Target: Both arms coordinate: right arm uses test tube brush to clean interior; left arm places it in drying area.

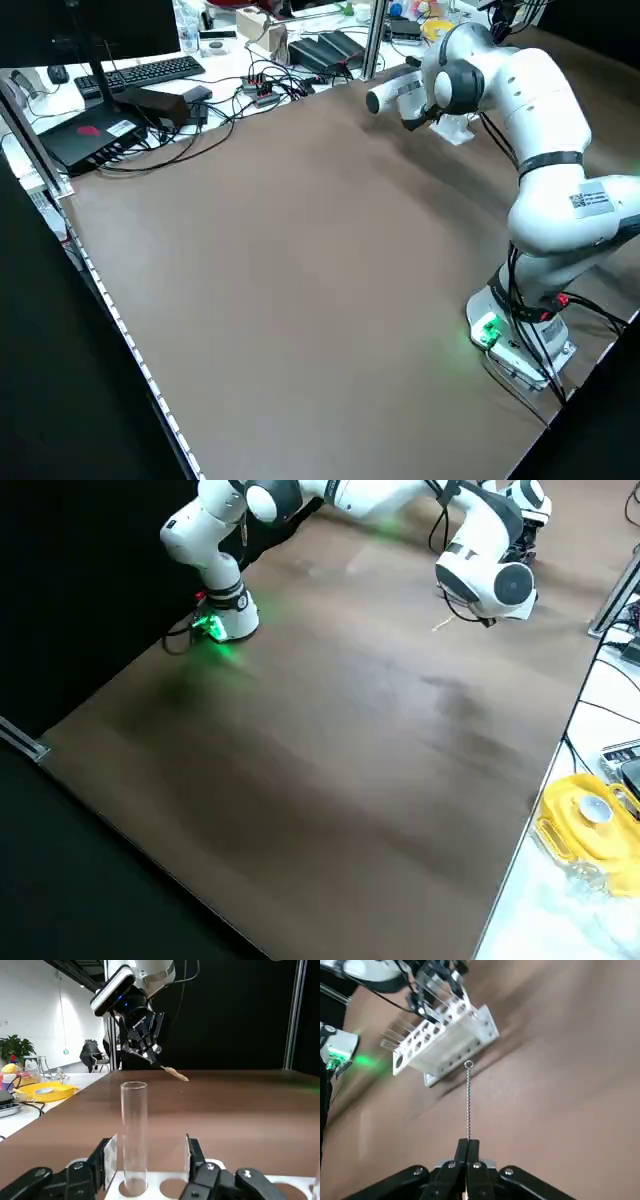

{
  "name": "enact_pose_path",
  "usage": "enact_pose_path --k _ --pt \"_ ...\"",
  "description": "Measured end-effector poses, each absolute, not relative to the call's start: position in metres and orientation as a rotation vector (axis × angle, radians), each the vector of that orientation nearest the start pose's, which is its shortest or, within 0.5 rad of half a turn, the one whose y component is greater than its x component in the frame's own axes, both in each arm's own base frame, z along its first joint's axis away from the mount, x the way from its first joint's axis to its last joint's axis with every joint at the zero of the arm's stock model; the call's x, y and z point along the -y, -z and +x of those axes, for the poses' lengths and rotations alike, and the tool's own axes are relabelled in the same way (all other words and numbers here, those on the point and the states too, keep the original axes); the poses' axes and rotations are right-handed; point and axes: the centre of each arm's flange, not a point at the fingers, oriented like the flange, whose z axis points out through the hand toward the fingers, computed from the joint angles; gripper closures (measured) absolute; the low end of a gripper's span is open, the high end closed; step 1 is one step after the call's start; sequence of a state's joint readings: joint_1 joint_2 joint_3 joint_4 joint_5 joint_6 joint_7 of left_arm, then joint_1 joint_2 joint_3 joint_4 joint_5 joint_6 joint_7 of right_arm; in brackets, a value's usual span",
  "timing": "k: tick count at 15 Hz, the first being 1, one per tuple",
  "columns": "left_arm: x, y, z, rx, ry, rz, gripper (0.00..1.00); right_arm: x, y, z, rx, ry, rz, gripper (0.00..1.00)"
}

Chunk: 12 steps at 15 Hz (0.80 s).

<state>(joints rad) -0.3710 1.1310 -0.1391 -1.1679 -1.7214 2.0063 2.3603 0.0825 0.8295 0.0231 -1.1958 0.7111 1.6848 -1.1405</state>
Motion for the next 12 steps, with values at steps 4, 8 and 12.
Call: enact_pose_path --k 4,8,12 --pt "0.396 -0.135 0.657 1.276 -1.181 1.229 0.52 -0.149 -0.282 0.714 1.014 -0.033 -2.166 0.98" --pt "0.395 -0.134 0.657 1.284 -1.178 1.228 0.60 -0.162 -0.288 0.713 0.829 -0.111 -2.259 0.98" --pt "0.394 -0.134 0.658 1.287 -1.177 1.229 0.68 -0.181 -0.287 0.711 0.491 -0.253 -2.430 0.98"
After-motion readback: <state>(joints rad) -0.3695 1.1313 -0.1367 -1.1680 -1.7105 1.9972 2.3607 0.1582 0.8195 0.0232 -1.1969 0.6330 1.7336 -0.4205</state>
